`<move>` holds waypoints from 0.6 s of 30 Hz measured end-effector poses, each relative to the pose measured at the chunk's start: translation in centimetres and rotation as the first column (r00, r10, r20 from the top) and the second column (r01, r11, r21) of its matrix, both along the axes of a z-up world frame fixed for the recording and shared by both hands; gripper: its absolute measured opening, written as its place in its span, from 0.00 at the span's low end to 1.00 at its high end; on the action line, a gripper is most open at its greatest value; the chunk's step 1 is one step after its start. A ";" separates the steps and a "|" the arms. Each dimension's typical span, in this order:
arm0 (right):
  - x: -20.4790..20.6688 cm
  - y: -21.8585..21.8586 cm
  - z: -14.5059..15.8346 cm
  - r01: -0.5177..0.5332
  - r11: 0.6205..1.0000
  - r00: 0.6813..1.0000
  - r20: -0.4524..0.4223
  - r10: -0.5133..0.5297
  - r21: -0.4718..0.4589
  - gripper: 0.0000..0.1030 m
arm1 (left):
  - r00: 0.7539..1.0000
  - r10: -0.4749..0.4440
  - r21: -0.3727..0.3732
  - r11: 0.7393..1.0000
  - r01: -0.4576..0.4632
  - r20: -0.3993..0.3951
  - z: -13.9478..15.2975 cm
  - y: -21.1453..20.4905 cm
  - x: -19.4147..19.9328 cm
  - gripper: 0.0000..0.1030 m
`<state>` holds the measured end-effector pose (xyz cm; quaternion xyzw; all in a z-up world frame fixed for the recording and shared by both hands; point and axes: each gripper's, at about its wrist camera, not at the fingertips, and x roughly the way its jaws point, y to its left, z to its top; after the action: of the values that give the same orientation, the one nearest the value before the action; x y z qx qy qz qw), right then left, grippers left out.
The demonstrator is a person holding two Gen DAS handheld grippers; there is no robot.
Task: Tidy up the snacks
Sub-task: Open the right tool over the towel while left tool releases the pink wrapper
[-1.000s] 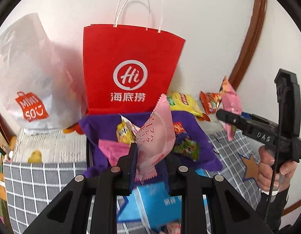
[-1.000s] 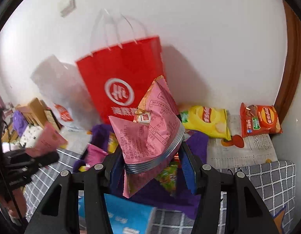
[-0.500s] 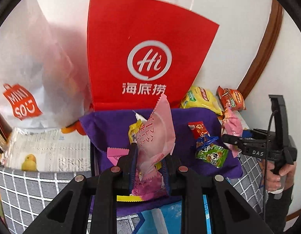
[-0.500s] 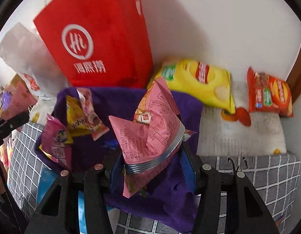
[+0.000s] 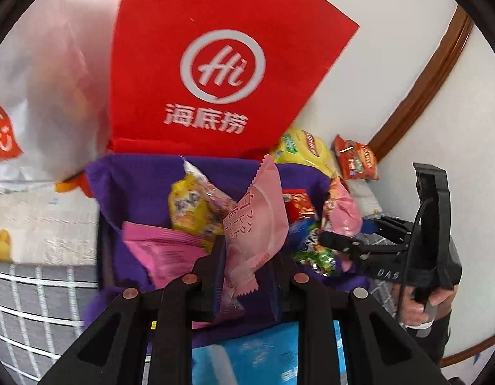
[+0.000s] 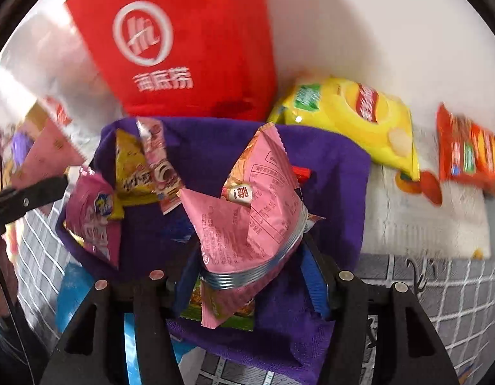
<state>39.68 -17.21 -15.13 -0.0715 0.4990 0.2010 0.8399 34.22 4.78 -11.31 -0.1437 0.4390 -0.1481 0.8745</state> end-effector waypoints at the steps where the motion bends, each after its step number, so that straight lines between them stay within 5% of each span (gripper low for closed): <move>1: -0.1 0.2 0.1 -0.003 1.000 1.000 0.009 0.003 -0.013 0.62 | 1.000 -0.003 -0.005 1.000 0.003 -0.002 -0.2 -0.2 0.1 0.21; 18: -1.5 -0.7 4.0 0.018 0.998 0.996 0.090 -0.023 0.063 0.65 | 0.995 -0.002 -0.045 0.999 -0.003 -0.098 -4.0 -2.0 1.4 0.22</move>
<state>38.23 -17.93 -11.10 -0.0494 0.4547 0.2043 0.8655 35.67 2.75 -15.28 -0.1706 0.4777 -0.1505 0.8485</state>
